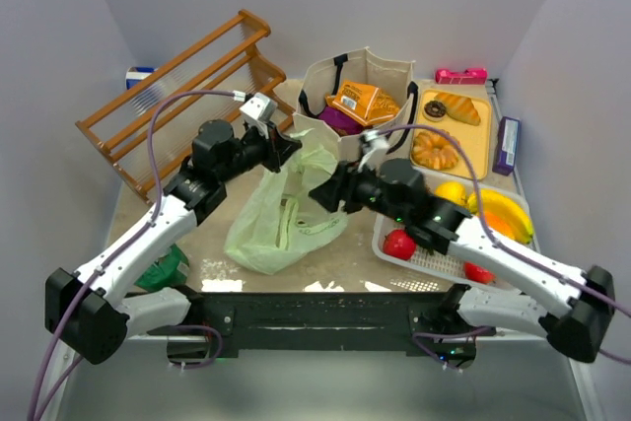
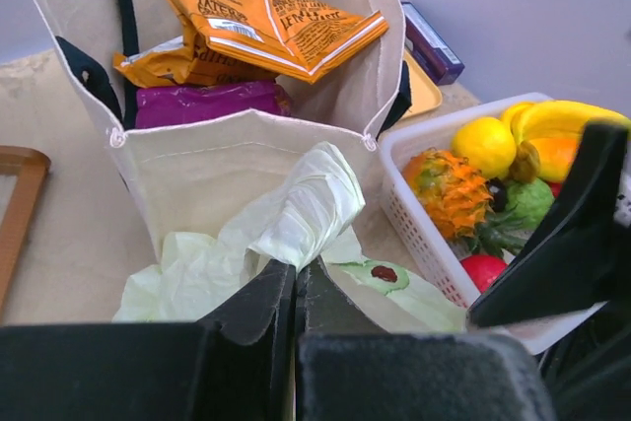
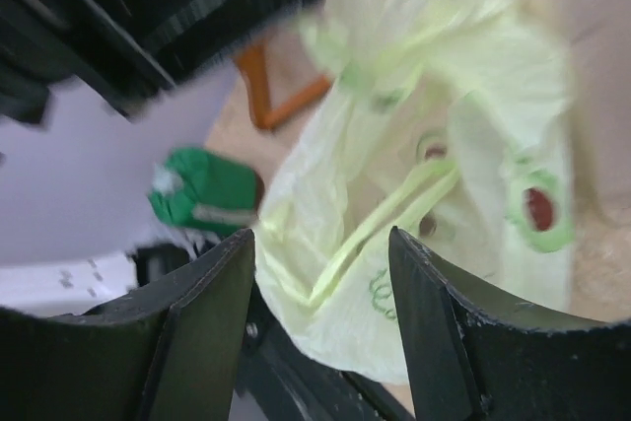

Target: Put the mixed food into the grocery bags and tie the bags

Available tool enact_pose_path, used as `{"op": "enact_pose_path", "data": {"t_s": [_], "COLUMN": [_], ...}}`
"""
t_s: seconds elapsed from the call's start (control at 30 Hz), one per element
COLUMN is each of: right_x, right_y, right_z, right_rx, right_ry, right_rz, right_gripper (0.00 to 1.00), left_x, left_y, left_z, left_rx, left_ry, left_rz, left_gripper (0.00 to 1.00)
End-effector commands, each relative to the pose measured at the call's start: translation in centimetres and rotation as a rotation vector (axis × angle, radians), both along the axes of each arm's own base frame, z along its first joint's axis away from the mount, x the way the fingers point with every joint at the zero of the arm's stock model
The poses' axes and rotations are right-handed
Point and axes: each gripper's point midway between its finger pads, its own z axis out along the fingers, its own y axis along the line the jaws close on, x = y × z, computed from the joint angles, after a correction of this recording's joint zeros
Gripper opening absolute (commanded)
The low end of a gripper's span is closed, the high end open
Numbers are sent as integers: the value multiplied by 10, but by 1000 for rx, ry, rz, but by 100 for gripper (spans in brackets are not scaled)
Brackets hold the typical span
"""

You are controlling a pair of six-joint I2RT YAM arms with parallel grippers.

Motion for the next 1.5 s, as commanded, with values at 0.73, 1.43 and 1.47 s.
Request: {"op": "enact_pose_path", "data": {"t_s": [0.73, 1.43, 1.47], "right_x": [4, -63, -81], "right_y": [110, 61, 65], "right_z": [-212, -60, -60], "right_rx": [-363, -101, -98], "right_ry": [202, -262, -279], "right_rz": [116, 270, 327], "right_gripper": [64, 0, 0], "left_x": [1, 53, 55], "left_y": [-3, 80, 81], "left_z": [-11, -29, -31], "left_rx": [-77, 87, 89], "left_ry": [35, 41, 47], "left_rz": [-30, 351, 351], "left_gripper": [0, 0, 0]}}
